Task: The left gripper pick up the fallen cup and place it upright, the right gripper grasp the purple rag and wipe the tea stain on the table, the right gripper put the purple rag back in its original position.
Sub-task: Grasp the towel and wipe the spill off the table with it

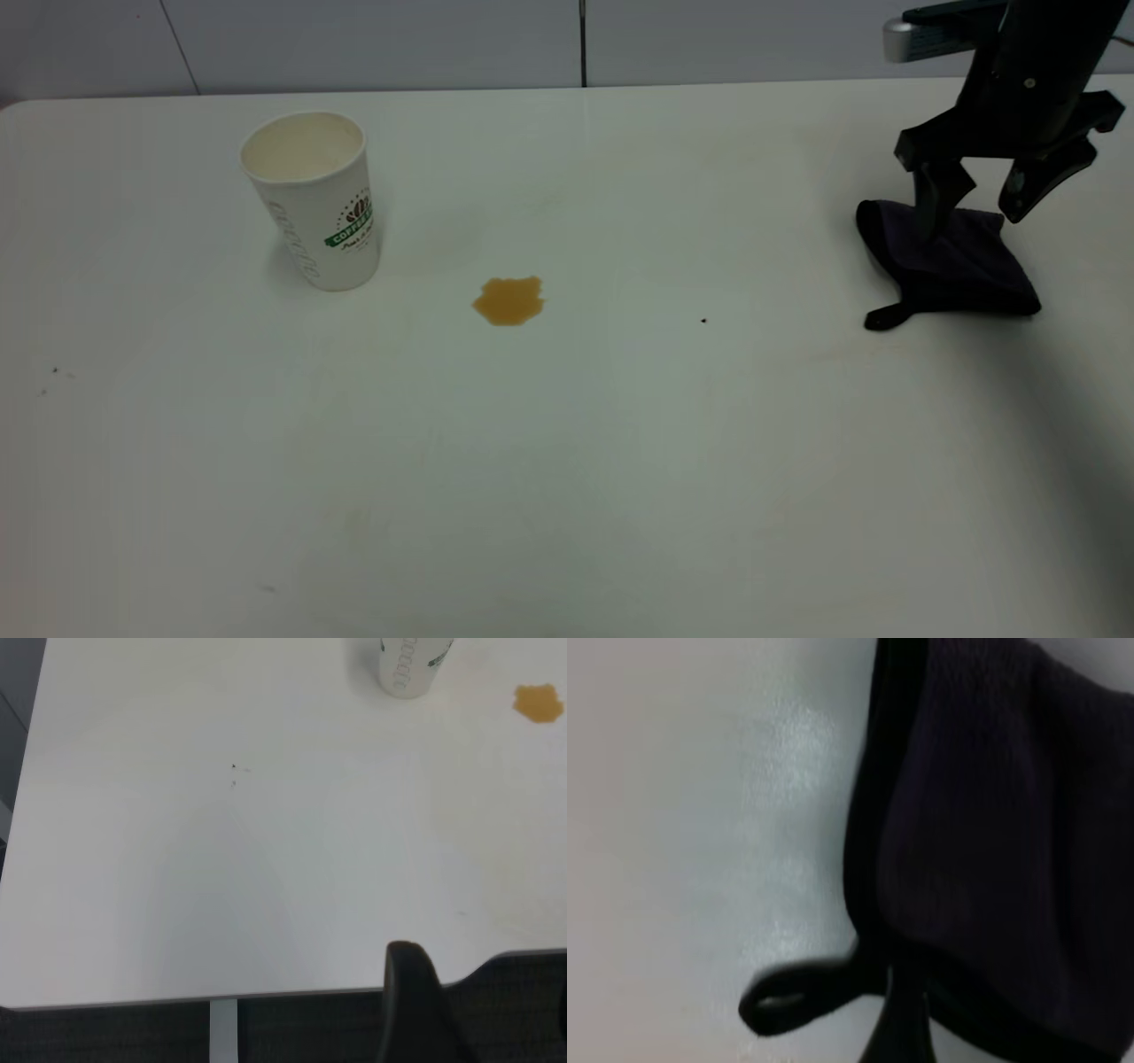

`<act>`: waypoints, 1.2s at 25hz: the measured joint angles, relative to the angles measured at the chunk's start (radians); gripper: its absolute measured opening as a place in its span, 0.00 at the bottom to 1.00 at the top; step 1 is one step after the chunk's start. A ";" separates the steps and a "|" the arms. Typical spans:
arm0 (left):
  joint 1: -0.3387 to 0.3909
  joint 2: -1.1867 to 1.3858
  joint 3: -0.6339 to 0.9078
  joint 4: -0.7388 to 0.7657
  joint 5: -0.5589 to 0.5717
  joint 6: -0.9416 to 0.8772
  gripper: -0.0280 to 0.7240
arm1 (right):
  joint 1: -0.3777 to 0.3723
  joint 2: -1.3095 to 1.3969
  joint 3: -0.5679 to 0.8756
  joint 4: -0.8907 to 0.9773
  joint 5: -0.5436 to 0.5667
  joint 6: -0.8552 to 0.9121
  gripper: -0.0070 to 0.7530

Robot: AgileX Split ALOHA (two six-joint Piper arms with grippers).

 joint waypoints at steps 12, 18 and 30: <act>0.000 0.000 0.000 0.000 0.000 0.001 0.61 | 0.000 0.120 -0.070 -0.045 -0.092 0.001 0.91; 0.000 0.000 0.000 0.000 0.000 0.001 0.61 | 0.000 0.147 -0.076 -0.036 -0.116 0.001 0.84; 0.000 0.000 0.000 0.000 0.000 0.001 0.61 | 0.001 0.157 -0.084 0.100 -0.086 -0.066 0.10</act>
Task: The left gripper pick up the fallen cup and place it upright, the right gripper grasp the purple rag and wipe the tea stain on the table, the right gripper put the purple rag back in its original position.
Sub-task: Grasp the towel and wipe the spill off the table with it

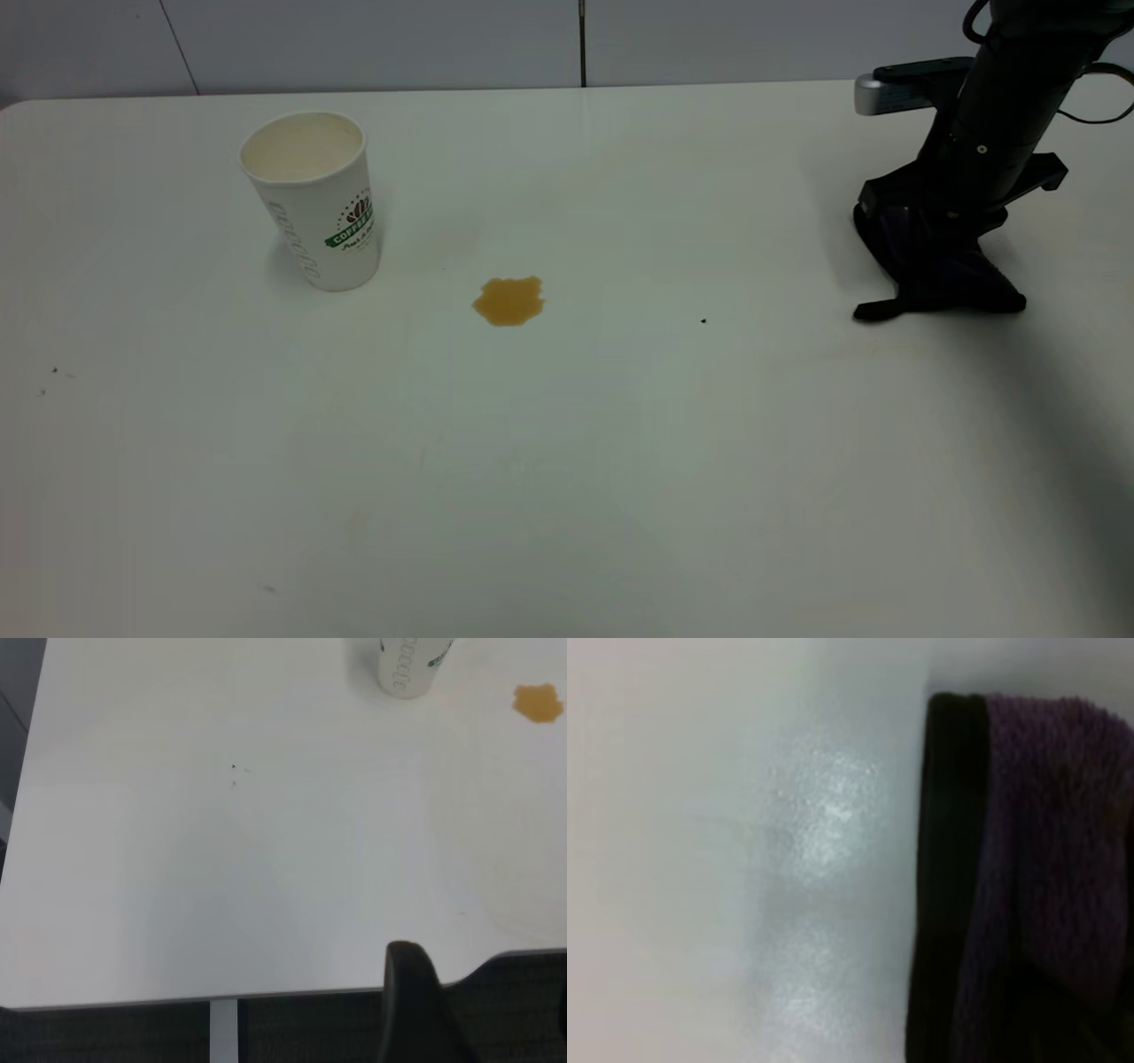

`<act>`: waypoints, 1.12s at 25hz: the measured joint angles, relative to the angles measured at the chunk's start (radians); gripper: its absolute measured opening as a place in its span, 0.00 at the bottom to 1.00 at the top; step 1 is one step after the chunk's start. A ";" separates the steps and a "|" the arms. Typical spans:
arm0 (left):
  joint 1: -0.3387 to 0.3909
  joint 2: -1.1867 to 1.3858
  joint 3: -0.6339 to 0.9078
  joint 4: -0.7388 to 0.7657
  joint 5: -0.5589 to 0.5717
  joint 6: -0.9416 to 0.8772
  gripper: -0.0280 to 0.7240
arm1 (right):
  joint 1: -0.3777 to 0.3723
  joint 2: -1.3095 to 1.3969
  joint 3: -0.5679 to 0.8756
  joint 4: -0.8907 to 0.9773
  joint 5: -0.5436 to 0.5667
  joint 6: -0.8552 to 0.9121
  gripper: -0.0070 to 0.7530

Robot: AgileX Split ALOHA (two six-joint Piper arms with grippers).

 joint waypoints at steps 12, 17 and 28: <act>0.000 0.000 0.000 0.000 0.000 0.000 0.61 | 0.236 0.020 -0.085 0.143 0.153 -0.060 0.10; 0.000 0.000 0.000 0.000 0.000 -0.002 0.61 | 0.379 0.024 -0.136 0.157 0.183 -0.060 0.10; 0.000 0.000 0.000 0.000 0.000 -0.002 0.61 | 0.630 0.028 -0.144 0.160 0.037 -0.060 0.10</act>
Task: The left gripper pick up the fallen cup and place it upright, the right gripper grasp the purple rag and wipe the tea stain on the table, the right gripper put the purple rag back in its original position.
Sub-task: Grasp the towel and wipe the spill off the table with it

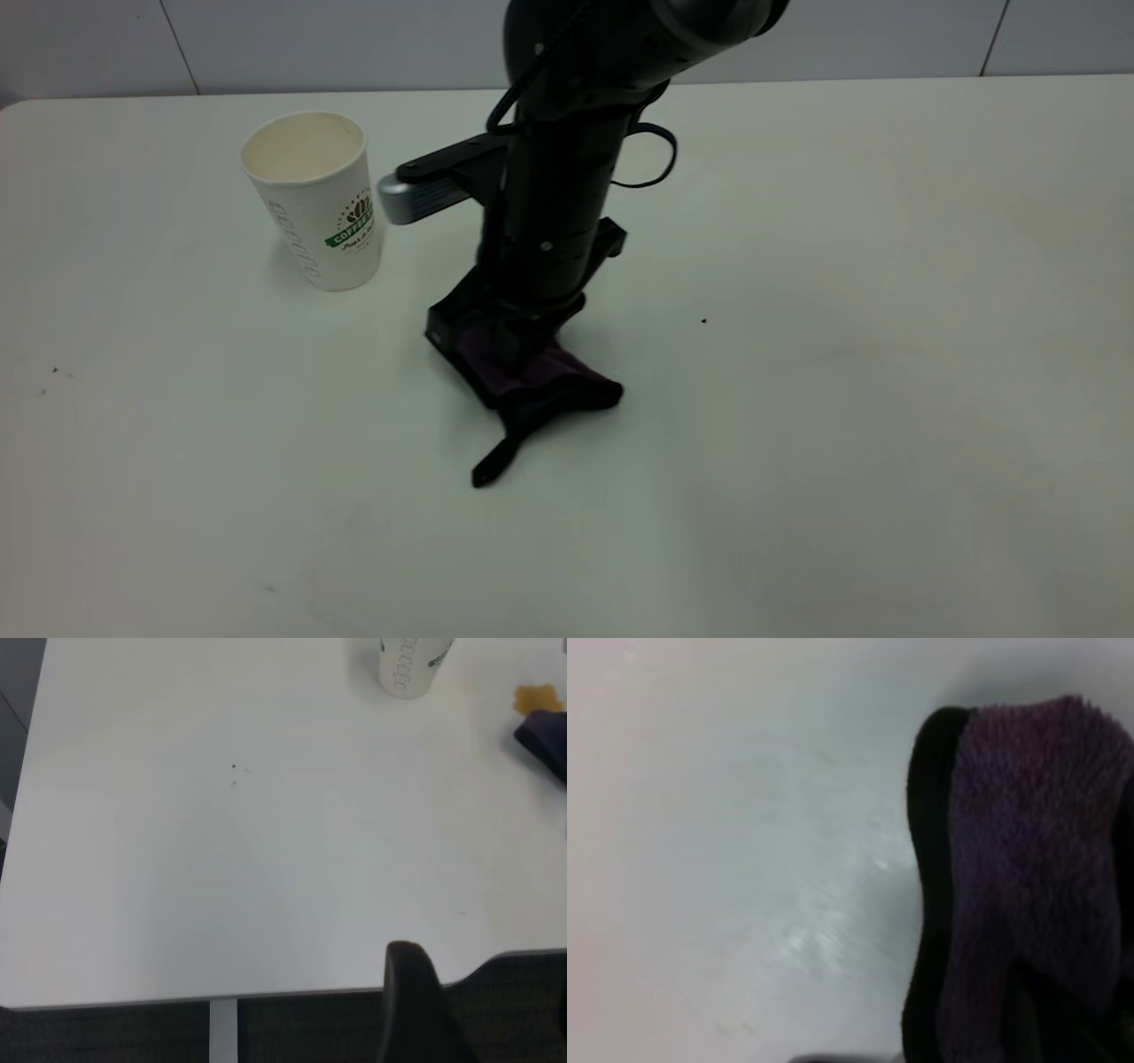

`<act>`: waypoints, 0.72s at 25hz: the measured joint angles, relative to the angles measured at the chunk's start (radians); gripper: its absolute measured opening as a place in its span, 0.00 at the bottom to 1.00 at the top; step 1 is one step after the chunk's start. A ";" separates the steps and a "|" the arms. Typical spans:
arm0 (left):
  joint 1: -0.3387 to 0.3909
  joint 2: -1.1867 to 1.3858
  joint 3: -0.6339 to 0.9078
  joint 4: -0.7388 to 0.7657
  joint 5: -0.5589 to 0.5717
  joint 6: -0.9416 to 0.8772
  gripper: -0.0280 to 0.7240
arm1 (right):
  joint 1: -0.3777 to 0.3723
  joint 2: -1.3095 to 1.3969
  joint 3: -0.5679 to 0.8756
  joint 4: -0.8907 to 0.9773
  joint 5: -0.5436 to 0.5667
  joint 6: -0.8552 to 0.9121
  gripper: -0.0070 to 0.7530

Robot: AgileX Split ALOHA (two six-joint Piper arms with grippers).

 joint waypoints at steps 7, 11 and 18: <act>0.000 0.000 0.000 0.000 0.000 0.000 0.61 | 0.029 0.056 -0.001 0.002 -0.177 0.000 0.10; 0.000 0.000 0.000 0.000 0.000 0.000 0.61 | -0.002 0.067 -0.002 0.015 -0.243 0.000 0.10; 0.000 0.000 0.000 0.000 0.000 0.000 0.61 | -0.119 0.086 -0.016 0.017 -0.372 0.000 0.10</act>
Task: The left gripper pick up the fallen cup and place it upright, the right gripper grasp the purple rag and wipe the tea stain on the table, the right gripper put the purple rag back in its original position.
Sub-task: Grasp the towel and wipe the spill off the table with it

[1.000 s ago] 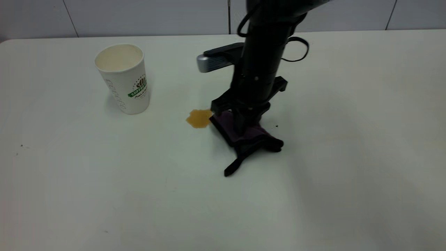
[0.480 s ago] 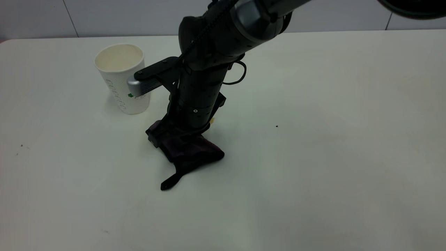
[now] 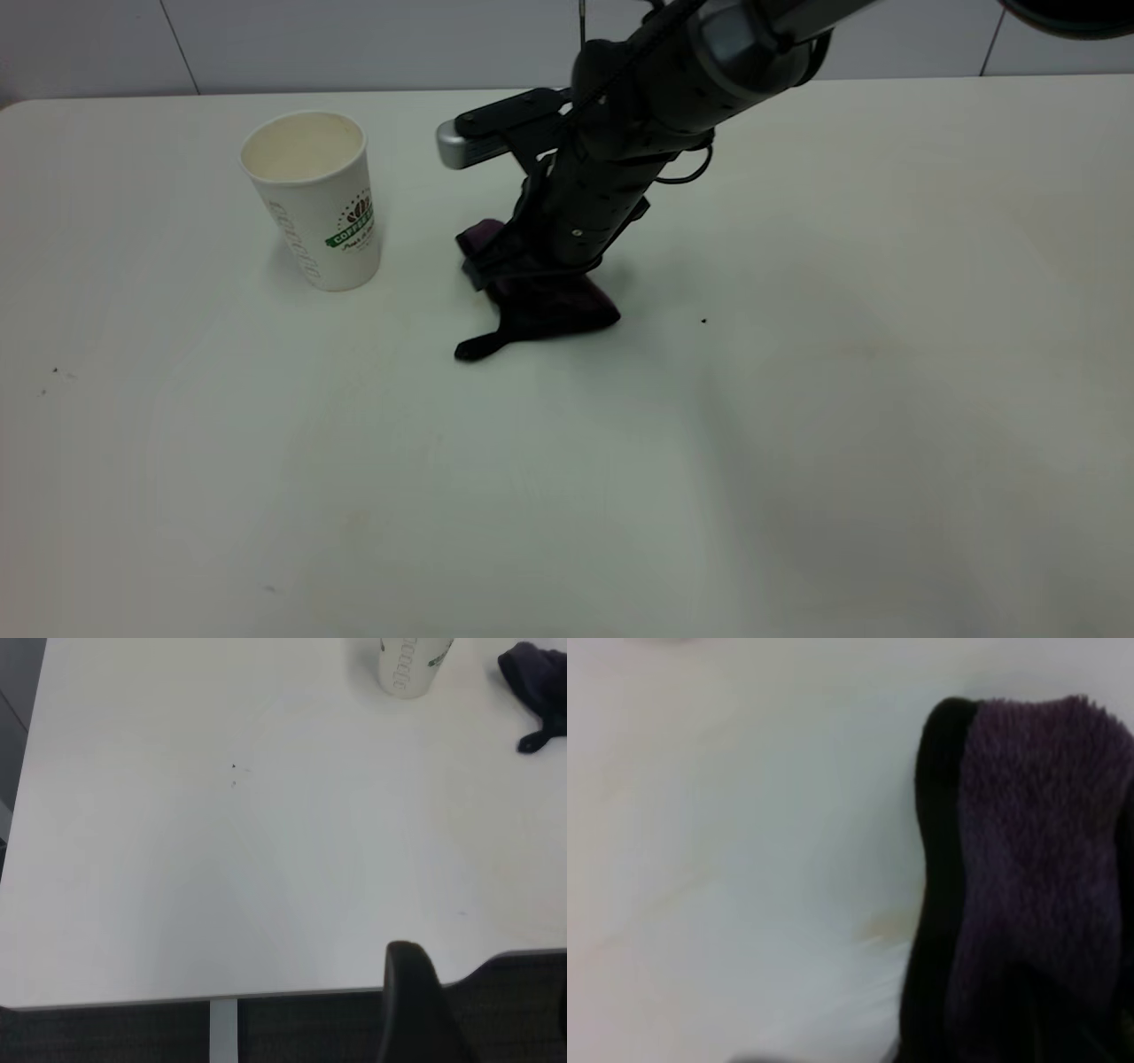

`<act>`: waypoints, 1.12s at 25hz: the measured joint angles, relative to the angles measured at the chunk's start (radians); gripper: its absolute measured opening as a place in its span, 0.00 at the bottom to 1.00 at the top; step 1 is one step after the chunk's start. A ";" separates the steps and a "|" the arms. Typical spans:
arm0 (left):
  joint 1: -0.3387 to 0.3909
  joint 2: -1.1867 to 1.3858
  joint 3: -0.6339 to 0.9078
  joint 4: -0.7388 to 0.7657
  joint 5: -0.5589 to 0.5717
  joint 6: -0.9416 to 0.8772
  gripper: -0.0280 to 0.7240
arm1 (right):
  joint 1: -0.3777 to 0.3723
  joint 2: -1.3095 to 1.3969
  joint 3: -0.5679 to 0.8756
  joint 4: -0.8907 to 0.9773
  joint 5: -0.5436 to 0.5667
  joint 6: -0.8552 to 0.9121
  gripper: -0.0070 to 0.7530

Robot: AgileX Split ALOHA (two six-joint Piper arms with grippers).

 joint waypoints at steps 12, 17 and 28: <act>0.000 0.000 0.000 0.000 0.000 0.002 0.61 | -0.064 0.012 -0.084 0.010 0.042 0.000 0.10; 0.000 0.000 0.000 0.000 0.000 0.002 0.61 | 0.013 0.022 -0.088 0.045 0.105 0.000 0.10; 0.000 0.000 0.000 0.000 0.000 0.002 0.61 | 0.070 0.033 -0.161 0.069 0.066 0.016 0.10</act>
